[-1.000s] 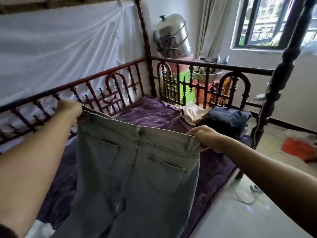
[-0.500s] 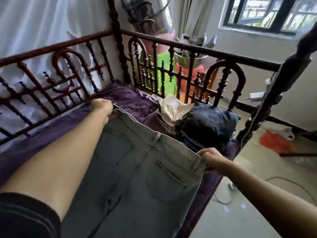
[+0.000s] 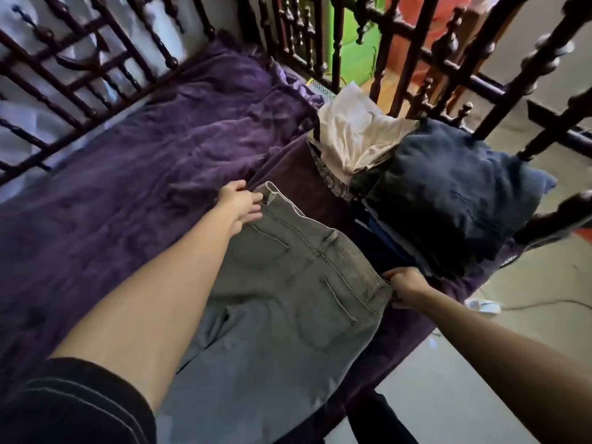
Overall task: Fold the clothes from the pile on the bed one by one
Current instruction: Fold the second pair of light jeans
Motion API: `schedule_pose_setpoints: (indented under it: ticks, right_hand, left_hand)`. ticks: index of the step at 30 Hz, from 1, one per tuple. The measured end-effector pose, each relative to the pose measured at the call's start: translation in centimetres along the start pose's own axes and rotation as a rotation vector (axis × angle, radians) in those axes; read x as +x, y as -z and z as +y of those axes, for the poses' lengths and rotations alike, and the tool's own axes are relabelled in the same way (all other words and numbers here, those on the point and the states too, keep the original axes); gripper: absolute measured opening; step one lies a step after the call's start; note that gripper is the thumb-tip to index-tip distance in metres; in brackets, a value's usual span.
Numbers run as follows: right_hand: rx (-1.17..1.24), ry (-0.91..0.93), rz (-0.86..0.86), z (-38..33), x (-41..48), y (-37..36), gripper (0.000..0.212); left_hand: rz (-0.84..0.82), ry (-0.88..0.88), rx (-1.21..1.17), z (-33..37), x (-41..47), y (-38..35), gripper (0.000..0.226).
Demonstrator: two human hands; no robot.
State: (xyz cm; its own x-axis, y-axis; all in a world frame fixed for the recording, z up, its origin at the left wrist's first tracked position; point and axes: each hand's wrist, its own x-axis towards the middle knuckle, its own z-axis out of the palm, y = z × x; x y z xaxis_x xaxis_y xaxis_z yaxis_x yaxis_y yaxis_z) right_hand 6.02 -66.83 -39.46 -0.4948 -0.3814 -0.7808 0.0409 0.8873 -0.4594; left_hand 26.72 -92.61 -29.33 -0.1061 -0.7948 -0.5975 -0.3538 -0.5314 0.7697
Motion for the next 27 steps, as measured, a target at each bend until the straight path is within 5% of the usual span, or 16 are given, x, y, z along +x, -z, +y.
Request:
schedule_pose_setpoints:
  ticks: [4, 14, 16, 22, 27]
  right_hand:
    - [-0.3, 0.159, 0.007, -1.8, 0.7, 0.0, 0.017]
    - [-0.75, 0.491, -0.301, -11.5, -2.7, -11.1, 0.026]
    - [-0.837, 0.574, -0.347, -12.4, -3.7, -14.8, 0.026]
    - [-1.037, 0.733, -0.468, -11.2, -6.6, -25.2, 0.015]
    - [-1.261, 0.816, -0.516, -8.5, -7.9, -32.0, 0.026]
  left_hand:
    - [0.134, 0.05, 0.027, -2.4, -1.2, 2.6, 0.046]
    - [0.507, 0.379, -0.003, -17.8, -13.9, 18.4, 0.013]
    - [0.589, 0.439, 0.005, -20.7, -17.1, 21.8, 0.021]
    - [0.757, 0.583, -0.01, -30.2, -24.6, 28.8, 0.015]
    - [0.797, 0.637, -0.098, -38.0, -25.7, 33.2, 0.012]
